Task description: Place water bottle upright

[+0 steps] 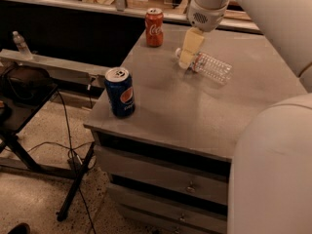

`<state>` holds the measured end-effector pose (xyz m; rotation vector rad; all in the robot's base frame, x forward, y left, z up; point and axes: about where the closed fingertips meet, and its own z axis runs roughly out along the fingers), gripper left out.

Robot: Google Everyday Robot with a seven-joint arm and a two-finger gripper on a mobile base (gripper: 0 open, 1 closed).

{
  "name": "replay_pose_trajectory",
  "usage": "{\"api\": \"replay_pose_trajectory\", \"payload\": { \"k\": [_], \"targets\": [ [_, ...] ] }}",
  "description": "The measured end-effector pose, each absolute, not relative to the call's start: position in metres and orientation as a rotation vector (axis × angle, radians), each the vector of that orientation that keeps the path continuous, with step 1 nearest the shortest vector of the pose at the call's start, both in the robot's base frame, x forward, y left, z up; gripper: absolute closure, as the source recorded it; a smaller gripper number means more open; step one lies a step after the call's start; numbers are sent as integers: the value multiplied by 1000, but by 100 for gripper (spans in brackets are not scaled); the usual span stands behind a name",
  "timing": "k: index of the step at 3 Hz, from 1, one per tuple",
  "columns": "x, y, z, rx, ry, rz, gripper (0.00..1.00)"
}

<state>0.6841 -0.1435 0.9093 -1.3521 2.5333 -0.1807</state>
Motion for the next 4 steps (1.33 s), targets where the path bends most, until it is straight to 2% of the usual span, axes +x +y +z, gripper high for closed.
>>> {"api": "replay_pose_trajectory", "payload": {
  "k": [2,3,4],
  "targets": [
    [704,-137,864,-1254,2688,-235,0],
    [707,-135,846,-1253,2724,-255,16],
    [707,-131,838,-1291,2724,-302,39]
  ]
}}
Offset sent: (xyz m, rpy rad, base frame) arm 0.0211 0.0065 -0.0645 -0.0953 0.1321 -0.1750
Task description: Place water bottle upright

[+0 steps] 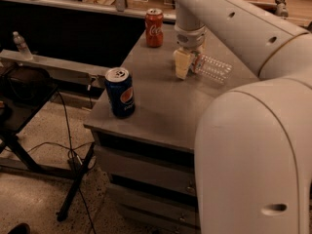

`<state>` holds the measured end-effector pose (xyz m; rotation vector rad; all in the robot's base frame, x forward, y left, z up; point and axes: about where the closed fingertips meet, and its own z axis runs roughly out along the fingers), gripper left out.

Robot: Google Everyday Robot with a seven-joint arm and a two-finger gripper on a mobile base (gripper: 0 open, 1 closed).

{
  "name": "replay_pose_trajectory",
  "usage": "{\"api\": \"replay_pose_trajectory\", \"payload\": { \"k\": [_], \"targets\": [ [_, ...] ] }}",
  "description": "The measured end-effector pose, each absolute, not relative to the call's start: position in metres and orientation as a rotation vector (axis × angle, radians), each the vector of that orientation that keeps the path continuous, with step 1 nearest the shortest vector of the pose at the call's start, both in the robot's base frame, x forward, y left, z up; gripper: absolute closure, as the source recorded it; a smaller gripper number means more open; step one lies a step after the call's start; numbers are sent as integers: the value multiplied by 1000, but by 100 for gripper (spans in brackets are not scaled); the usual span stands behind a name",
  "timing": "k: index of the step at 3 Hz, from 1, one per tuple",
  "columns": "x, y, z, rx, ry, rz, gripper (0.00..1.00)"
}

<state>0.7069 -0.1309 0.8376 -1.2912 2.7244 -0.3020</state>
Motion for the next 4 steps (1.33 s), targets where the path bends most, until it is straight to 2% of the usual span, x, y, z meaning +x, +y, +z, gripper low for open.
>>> {"api": "replay_pose_trajectory", "payload": {
  "k": [2,3,4],
  "targets": [
    [701,-126,863,-1363,2662,-299,85],
    [691,-122,905,-1494,2519,-346,100],
    [675,-131,947,-1527,2379,-311,100]
  ]
}}
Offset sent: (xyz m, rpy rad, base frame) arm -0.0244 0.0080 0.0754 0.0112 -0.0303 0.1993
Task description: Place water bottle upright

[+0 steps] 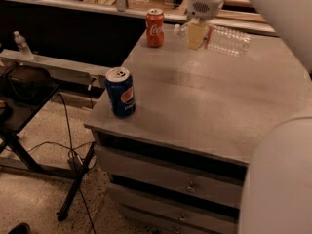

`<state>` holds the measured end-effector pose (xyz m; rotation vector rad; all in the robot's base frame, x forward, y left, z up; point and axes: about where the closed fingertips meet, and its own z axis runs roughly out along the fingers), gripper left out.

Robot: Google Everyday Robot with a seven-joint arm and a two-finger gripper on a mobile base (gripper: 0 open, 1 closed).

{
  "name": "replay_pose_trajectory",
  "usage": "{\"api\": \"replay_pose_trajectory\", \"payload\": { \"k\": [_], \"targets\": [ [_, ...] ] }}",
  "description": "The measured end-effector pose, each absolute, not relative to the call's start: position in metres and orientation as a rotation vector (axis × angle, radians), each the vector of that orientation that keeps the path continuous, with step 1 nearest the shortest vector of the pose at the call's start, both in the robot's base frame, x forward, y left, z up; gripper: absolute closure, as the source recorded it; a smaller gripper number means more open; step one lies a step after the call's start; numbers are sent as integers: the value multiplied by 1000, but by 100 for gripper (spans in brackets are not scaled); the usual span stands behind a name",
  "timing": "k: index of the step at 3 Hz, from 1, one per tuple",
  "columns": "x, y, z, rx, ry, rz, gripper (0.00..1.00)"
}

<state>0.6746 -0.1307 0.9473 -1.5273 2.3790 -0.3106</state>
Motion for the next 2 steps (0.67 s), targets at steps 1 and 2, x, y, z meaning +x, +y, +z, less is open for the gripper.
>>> {"api": "replay_pose_trajectory", "payload": {
  "k": [1,2],
  "targets": [
    [669,-144,974,-1505,2198,-151,100],
    [659,-167,995,-1435,2028,26,100]
  ]
}}
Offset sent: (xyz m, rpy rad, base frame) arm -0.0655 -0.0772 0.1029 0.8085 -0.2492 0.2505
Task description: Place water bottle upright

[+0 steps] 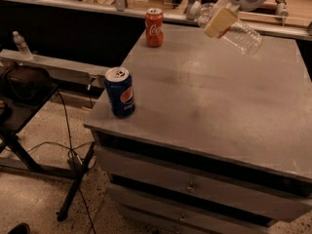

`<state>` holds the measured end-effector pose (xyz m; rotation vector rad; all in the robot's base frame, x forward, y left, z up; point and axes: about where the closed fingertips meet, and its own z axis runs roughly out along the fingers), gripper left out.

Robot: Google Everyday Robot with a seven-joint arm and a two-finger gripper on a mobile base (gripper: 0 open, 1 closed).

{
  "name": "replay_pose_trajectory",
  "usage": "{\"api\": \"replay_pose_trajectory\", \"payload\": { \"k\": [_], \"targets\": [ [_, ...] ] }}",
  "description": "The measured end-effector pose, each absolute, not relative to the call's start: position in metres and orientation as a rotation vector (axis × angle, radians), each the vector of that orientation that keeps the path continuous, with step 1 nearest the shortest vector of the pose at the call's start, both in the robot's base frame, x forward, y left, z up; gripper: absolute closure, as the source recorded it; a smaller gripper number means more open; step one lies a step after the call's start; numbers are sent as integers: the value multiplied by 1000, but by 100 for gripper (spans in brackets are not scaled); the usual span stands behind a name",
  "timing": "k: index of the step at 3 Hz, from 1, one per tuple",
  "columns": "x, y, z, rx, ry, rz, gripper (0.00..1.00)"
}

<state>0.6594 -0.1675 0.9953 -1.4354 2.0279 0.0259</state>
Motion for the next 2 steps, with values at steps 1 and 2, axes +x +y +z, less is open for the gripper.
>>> {"api": "replay_pose_trajectory", "payload": {
  "k": [1,2],
  "targets": [
    [641,-184,1011,-1364,1907,221,100],
    [628,-190,1021,-1288,1807,411,100]
  ]
}}
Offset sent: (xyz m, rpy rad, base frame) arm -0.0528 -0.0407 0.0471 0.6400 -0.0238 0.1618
